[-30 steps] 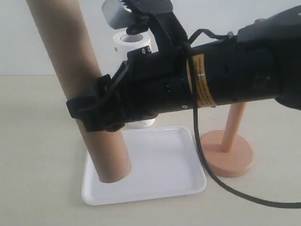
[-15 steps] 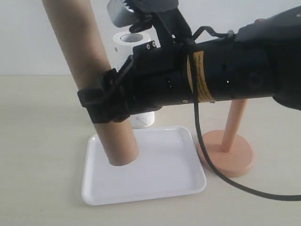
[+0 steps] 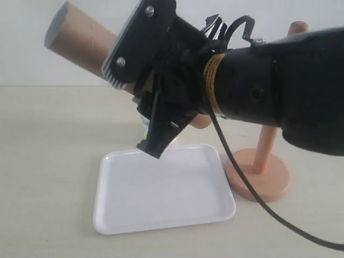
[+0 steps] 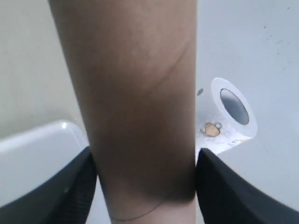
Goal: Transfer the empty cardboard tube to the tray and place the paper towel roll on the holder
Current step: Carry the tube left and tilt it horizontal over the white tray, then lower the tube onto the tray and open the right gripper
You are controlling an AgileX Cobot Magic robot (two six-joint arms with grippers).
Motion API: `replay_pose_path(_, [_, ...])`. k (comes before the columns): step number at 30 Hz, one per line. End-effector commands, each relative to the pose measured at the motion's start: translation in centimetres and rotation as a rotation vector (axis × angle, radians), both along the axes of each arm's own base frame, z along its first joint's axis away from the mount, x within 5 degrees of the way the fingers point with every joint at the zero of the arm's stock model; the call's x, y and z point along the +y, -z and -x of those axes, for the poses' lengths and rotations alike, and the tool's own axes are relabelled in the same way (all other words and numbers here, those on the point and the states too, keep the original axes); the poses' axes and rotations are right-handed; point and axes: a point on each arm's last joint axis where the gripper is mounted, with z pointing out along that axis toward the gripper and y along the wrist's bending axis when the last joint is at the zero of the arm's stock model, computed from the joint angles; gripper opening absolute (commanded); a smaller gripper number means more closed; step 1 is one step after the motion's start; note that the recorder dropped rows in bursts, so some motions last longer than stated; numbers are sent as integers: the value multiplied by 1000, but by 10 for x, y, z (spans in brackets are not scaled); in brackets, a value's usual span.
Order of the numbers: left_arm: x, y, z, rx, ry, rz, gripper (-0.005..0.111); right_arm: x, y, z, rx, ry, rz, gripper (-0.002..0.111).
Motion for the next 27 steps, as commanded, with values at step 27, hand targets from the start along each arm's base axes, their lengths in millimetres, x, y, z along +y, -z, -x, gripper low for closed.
replay_pose_path(27, [0,1,0,-1,-4,2,5,44,147,-49,156,-23,684,0])
